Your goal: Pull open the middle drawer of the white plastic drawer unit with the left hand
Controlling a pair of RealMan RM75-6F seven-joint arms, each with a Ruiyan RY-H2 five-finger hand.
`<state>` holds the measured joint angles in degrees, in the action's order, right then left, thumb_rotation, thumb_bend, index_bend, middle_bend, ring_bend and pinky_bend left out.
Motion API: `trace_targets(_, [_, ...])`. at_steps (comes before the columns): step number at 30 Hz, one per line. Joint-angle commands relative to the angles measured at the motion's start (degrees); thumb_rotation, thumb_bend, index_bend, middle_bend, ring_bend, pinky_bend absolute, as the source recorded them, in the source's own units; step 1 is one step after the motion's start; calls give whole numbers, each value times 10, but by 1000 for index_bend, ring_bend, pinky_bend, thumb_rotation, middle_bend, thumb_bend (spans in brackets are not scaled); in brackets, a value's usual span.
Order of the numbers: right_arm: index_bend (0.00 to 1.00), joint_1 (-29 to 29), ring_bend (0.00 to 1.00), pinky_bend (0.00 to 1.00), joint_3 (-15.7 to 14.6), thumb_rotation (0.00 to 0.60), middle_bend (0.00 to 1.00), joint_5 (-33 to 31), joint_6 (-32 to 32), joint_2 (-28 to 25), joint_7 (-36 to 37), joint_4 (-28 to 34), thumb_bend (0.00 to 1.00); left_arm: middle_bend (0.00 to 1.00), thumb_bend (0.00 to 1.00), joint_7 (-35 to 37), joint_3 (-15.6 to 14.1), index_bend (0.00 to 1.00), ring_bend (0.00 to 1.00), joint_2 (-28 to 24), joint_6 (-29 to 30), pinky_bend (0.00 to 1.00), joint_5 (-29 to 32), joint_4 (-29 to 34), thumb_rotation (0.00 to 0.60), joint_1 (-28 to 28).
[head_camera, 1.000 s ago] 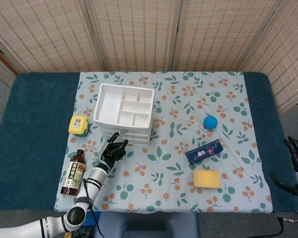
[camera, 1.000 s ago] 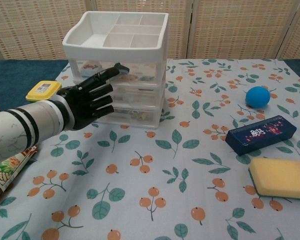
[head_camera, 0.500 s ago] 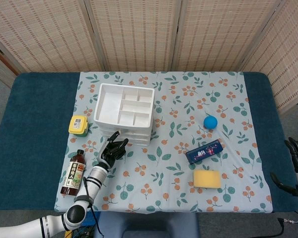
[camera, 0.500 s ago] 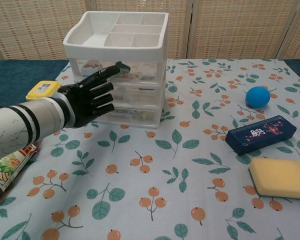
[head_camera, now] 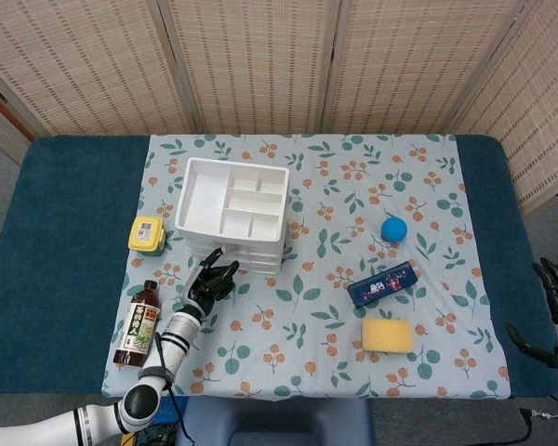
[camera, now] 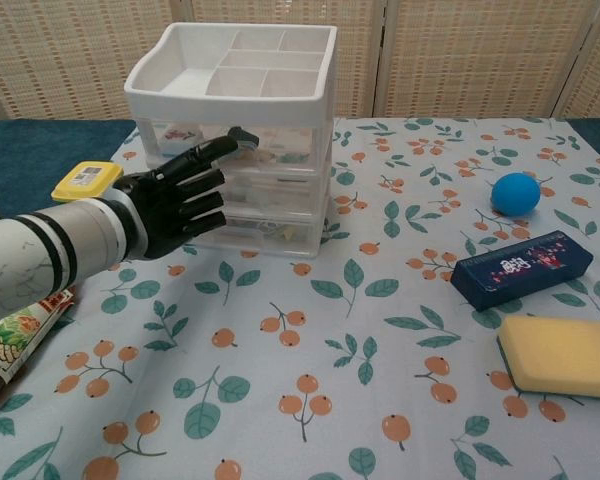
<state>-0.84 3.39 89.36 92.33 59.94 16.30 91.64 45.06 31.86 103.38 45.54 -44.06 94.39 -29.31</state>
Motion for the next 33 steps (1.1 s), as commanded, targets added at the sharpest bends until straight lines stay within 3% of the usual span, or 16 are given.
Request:
trace_targets(1, [0,0,0,0,0,600,5,1,1,0,0,-1,284,956,278,2,-1,379,990,0,-1,1000,-1,1,600,2])
trace_targets(25, [0,-1,0,0,-1,600,5,5,2,0,-3,2,283,956,278,24,-27,377,990,-13,-6,1000,-45,29,600,38])
trace_targets(33, [0,-1,0,0,-1,600,5,5,1,1,0,-1,284,927,278,4,-45,82,987,-14,6,1000,-45,38,600,44])
